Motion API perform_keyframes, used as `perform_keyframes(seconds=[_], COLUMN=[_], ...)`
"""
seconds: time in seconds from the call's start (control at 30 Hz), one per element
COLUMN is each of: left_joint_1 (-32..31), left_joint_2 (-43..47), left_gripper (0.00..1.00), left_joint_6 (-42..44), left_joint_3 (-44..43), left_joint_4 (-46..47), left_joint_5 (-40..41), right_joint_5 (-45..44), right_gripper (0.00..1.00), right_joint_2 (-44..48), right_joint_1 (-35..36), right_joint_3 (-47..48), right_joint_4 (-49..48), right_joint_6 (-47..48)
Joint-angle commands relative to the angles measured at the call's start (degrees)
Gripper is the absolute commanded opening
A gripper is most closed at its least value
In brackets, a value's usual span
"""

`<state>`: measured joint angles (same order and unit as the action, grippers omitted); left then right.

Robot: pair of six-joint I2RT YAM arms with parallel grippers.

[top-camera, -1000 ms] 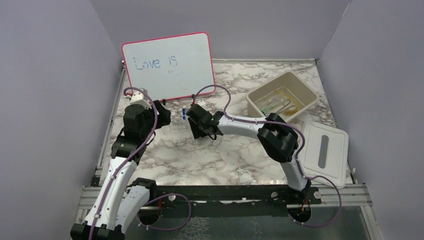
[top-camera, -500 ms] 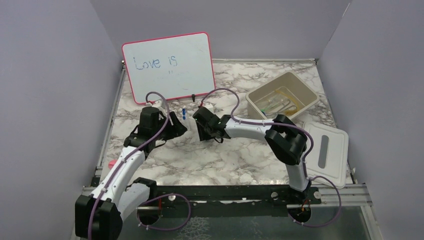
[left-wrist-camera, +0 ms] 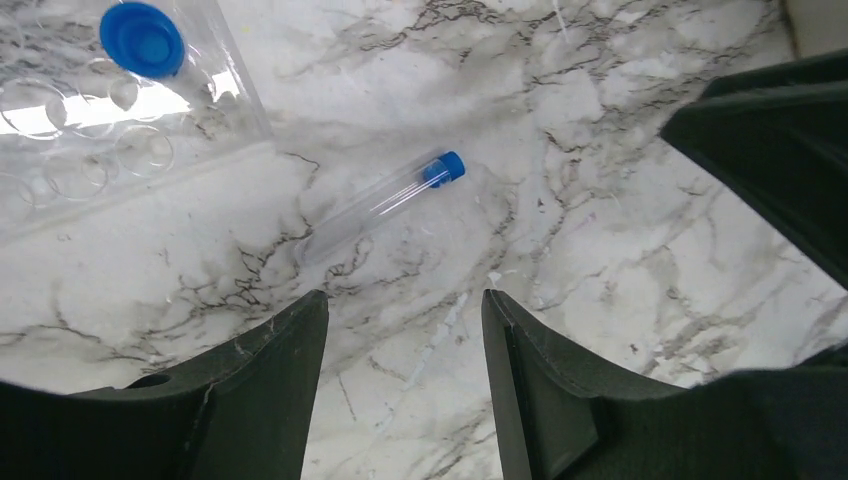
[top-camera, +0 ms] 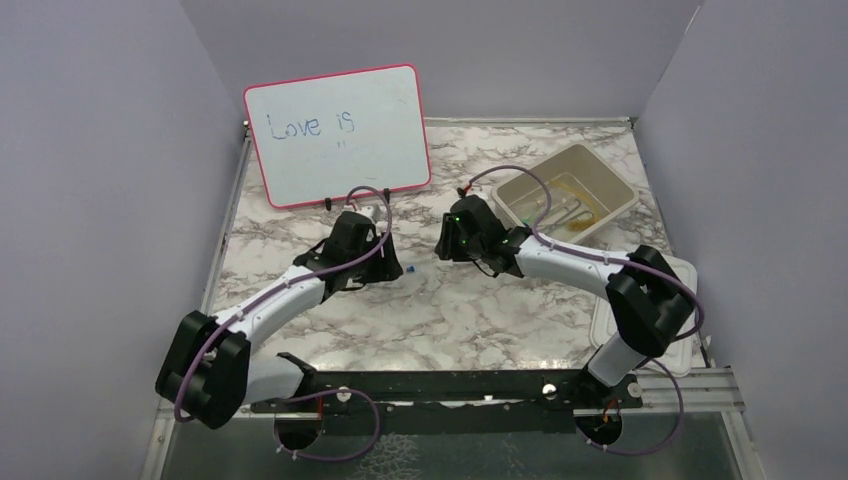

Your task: Organize the chemistry lab equipment

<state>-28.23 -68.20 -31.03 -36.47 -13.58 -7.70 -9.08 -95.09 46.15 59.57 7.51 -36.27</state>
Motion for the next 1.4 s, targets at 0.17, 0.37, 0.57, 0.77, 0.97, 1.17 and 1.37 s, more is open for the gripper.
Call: perform_keyframes(seconds=[0.17, 0.37, 0.57, 0.77, 0.97, 1.17, 1.37], left_joint_1=[-1.0, -4.0, -7.0, -10.5, -12.6, -13.3, -15.1], left_joint_2=[-11.5, -17.8, -20.3, -20.4, -17.7, -17.9, -19.0], left_gripper=[0.63, 0.64, 0.64, 0.63, 0.59, 0.43, 0.26], left_joint_6=[8.1, 10.3, 11.4, 10.5, 9.8, 9.4, 7.4], left_joint_3=[-7.7, -11.2, -11.7, -10.8, -8.9, -9.0, -8.3], left_joint_4=[1.6, 1.4, 0.8, -0.9, -1.9, -4.9, -6.2], left_joint_5=[5.0, 8.8, 13.1, 12.9, 12.0, 15.8, 18.6], right_joint_5=[3.9, 4.7, 5.3, 5.4, 5.3, 6.1, 10.8], right_gripper=[0.43, 0.42, 0.41, 0.41, 0.41, 0.41, 0.41], right_joint_2=[4.8, 4.6, 4.6, 4.6, 4.3, 3.4, 2.8], right_joint_1=[-1.9, -3.2, -4.1, -4.5, -4.6, -4.6, -5.3], right_joint_3=[-7.2, -8.6, -9.4, -9.8, -10.0, -9.7, -10.1], right_joint_4=[-5.9, -6.9, -7.0, -7.0, -7.0, -7.0, -9.6], right_joint_6=[-1.3, -1.7, -1.9, -1.8, -1.8, -1.9, -2.2])
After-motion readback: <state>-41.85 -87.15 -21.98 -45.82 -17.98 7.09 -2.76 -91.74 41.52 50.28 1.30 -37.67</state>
